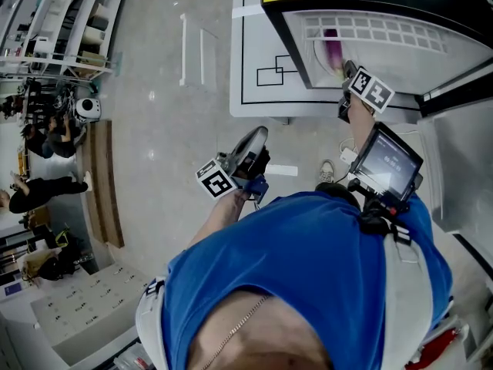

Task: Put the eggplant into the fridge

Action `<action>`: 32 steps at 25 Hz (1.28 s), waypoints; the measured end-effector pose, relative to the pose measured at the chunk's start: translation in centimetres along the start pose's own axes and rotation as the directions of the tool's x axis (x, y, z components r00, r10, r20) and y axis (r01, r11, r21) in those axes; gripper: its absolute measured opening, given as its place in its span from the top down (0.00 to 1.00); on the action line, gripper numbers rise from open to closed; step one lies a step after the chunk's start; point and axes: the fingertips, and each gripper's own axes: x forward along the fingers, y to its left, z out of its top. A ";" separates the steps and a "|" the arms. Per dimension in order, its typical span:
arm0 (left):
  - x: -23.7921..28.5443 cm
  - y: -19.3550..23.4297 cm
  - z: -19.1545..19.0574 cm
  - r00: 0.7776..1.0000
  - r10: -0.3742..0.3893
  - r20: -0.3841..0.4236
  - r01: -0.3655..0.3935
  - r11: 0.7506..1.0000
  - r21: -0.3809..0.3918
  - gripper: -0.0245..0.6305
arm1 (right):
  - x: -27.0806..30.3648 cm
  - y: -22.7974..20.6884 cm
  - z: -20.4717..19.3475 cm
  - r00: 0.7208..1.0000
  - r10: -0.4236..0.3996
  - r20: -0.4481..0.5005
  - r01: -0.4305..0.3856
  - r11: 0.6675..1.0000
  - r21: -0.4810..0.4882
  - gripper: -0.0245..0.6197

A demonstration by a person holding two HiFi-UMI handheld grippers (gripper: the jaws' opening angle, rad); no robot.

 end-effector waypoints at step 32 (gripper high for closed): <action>-0.3 -4.1 -2.6 0.996 -0.082 -0.025 0.086 0.971 0.221 0.95 | -22.0 7.1 0.0 0.931 0.296 0.212 -0.221 0.922 -0.318 0.73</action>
